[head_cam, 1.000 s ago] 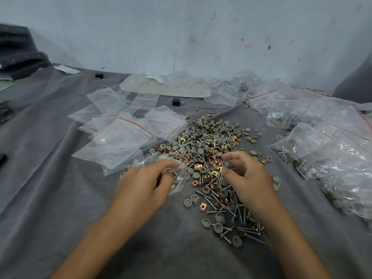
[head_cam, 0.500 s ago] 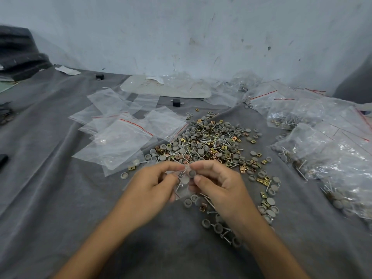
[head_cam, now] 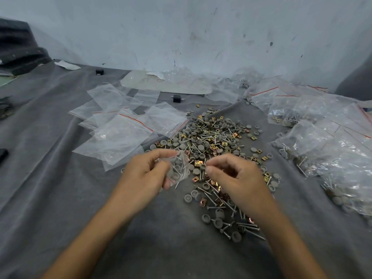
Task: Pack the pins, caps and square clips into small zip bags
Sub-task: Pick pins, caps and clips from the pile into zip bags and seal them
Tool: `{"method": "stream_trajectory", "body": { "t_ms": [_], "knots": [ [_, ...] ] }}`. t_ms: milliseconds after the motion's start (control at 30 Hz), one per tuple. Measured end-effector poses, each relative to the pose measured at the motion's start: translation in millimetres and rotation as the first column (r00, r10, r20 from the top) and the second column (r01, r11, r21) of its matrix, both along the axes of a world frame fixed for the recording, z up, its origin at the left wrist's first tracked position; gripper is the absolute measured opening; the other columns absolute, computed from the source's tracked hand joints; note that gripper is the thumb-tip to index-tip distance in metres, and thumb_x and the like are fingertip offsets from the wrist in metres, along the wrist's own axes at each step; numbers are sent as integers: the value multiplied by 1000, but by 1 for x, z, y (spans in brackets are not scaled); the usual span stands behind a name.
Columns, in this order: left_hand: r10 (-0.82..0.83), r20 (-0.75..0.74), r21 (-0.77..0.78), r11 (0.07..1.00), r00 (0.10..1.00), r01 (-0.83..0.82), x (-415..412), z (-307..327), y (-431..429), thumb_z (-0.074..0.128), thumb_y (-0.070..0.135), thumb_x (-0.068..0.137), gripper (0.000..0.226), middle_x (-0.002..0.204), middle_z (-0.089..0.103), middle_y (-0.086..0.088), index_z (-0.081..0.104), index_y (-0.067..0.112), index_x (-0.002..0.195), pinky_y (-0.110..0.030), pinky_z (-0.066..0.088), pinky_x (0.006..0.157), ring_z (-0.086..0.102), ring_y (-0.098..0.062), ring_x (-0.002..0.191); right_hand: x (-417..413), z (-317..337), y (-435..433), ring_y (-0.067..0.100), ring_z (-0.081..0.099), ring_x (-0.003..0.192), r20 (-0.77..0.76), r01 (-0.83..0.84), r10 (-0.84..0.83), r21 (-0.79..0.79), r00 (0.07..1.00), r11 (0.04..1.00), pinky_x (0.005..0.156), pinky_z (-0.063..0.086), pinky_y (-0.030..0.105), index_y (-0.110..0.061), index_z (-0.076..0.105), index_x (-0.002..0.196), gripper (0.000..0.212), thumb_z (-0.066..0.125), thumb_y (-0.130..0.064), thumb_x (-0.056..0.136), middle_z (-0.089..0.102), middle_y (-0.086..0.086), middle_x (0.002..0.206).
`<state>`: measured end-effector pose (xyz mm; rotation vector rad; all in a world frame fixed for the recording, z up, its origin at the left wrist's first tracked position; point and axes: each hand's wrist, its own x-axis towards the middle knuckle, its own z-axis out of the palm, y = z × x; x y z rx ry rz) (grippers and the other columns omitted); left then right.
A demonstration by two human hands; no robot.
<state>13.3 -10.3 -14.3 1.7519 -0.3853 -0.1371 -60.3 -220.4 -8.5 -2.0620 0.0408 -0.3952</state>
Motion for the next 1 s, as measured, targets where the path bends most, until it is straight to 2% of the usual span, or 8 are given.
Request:
{"method": "stream_trajectory", "body": {
  "t_ms": [33,100,200,333,467,633,767,1000],
  "knots": [
    [17,-7,-1,1000,1000,-17,1,1,0,50,32,84,30,50,61,-2,74,41,100,-21,38,46,45,-7,43,-1,-2,0,0,64,77,-41,-45,40,-133,998,990,65,50,18,-33,75,95,5,73,-34,90,71,-16,85],
    [33,-12,0,999,999,-33,1,0,-1,50,34,82,31,50,61,-2,73,41,101,-24,38,49,46,-8,44,-1,-9,7,-2,56,94,-152,-170,120,-374,981,912,78,44,19,-34,74,102,18,72,-45,89,66,-20,95],
    [37,-9,20,999,999,-37,1,-1,0,50,34,82,32,51,62,-2,73,47,101,-25,38,51,47,-7,44,0,-20,19,3,39,112,-269,-288,158,-560,950,777,95,36,25,-38,66,122,36,64,-55,90,52,-20,116],
    [46,-9,42,998,999,-45,1,1,0,50,33,84,31,51,63,-1,73,42,102,-26,39,52,47,-7,44,0,-21,17,9,40,111,-239,-266,148,-604,960,752,95,38,28,-37,64,123,28,57,-47,98,51,-16,115],
    [40,11,84,996,999,-41,1,0,2,52,16,99,31,52,63,0,72,39,105,-22,40,48,47,-5,43,1,-20,13,11,47,108,-240,-243,117,-607,964,757,91,43,31,-33,61,117,19,54,-41,100,54,-13,113],
    [21,-10,62,998,1000,-21,0,0,1,48,32,86,32,52,63,0,72,40,106,-22,39,48,47,-5,44,2,-21,14,11,50,109,-253,-250,118,-591,960,767,93,45,33,-31,61,118,19,53,-38,101,56,-12,115],
    [10,-1,63,998,1000,-10,1,-1,2,50,25,94,29,52,63,-1,71,39,108,-22,39,48,47,-5,44,1,-19,12,6,53,107,-182,-166,78,-543,980,823,92,47,30,-34,62,122,22,52,-36,103,57,-15,115],
    [-6,3,46,999,1000,6,1,-2,0,48,34,84,34,53,64,-2,72,48,102,-18,38,46,48,-5,44,1,-17,12,3,56,103,-105,-62,9,-506,994,860,87,45,22,-29,67,120,22,53,-28,104,60,-14,114]
  ]
}}
